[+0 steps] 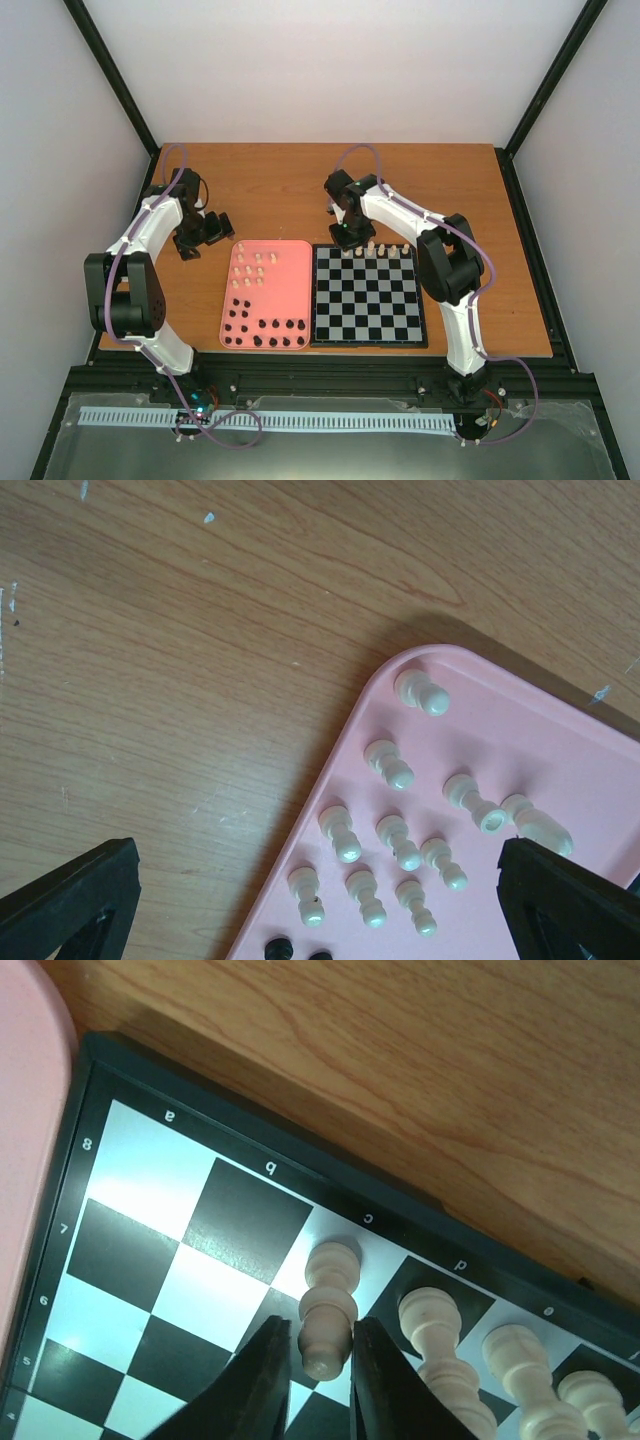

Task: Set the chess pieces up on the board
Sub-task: Place the chess piece on the chessboard, then pick up the chess piece from the storage box.

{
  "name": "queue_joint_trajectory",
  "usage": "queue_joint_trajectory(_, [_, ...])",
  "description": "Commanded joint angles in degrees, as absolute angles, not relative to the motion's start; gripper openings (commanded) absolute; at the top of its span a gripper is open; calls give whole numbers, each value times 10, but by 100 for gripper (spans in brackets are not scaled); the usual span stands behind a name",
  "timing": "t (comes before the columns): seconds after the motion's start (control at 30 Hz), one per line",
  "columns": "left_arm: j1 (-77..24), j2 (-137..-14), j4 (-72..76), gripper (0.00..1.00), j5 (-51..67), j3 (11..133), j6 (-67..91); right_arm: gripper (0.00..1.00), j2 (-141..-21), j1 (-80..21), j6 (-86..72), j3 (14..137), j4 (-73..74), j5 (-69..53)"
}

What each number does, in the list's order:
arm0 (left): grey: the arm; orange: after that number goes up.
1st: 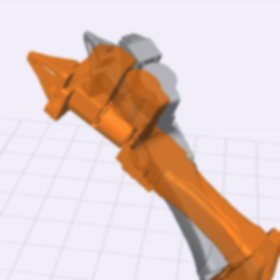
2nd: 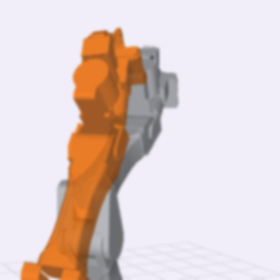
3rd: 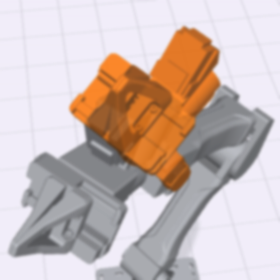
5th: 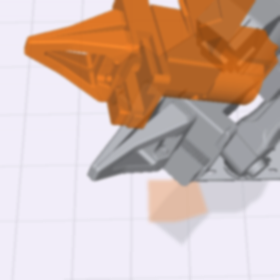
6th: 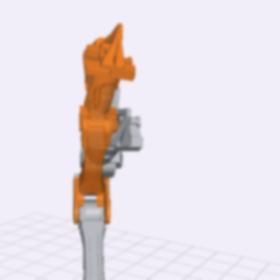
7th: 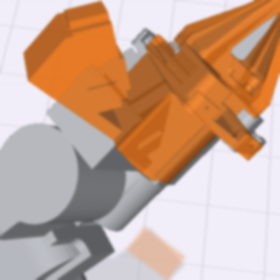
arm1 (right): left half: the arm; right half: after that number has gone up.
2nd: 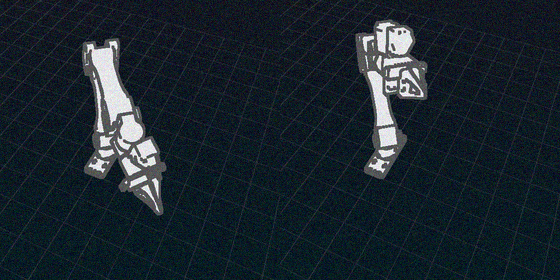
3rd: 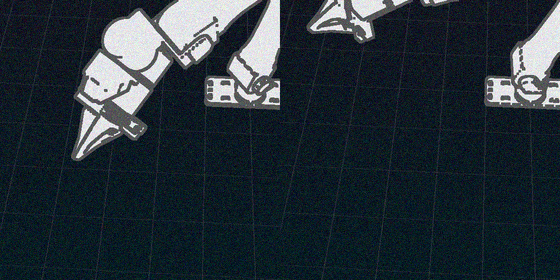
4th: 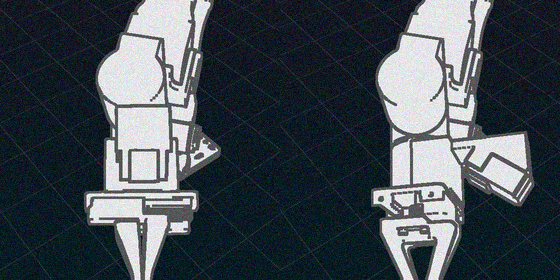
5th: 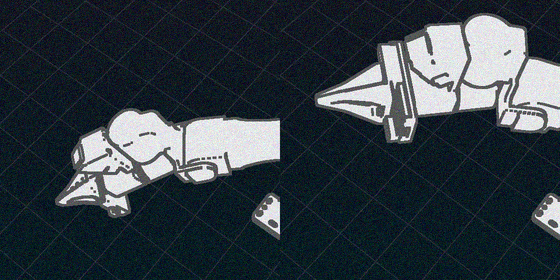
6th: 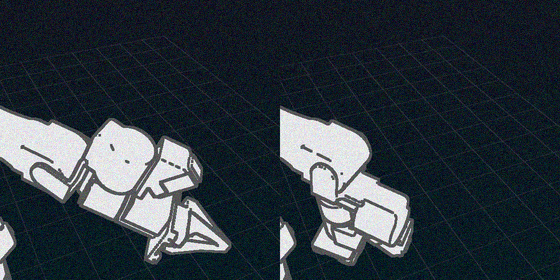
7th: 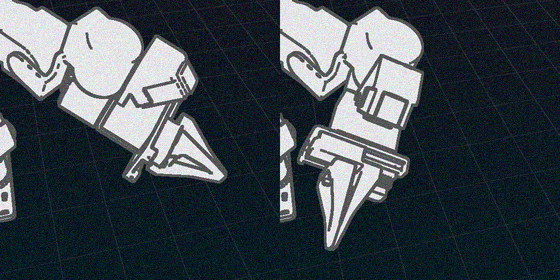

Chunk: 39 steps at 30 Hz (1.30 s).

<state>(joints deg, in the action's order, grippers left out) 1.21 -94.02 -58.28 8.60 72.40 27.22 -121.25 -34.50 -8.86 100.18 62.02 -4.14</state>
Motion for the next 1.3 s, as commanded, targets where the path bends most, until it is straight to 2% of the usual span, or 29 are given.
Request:
queue_joint_trajectory(0.0, [11, -942, -581, 100, 88, 735, 268, 22, -1218, -341, -84, 996, 617, -48])
queue_joint_trajectory(0.1, [11, -944, -582, 100, 88, 736, 267, 30, -1214, -341, -83, 1002, 614, -51])
queue_joint_trajectory(0.5, [11, -946, -583, 100, 90, 740, 267, 41, -1201, -345, -78, 1099, 642, -76])
queue_joint_trajectory(0.73, [11, -946, -584, 100, 88, 743, 267, 45, -1283, -395, -70, 1229, 663, -117])
queue_joint_trajectory(0.8, [11, -945, -585, 100, 87, 743, 267, 49, -1313, -417, -67, 1280, 664, -133])
queue_joint_trajectory(0.93, [11, -942, -587, 100, 84, 742, 267, 49, -1364, -453, -65, 1336, 660, -166])
queue_joint_trajectory(1.27, [11, -933, -584, 100, 84, 733, 268, 48, -1421, -488, -56, 1340, 632, -195])
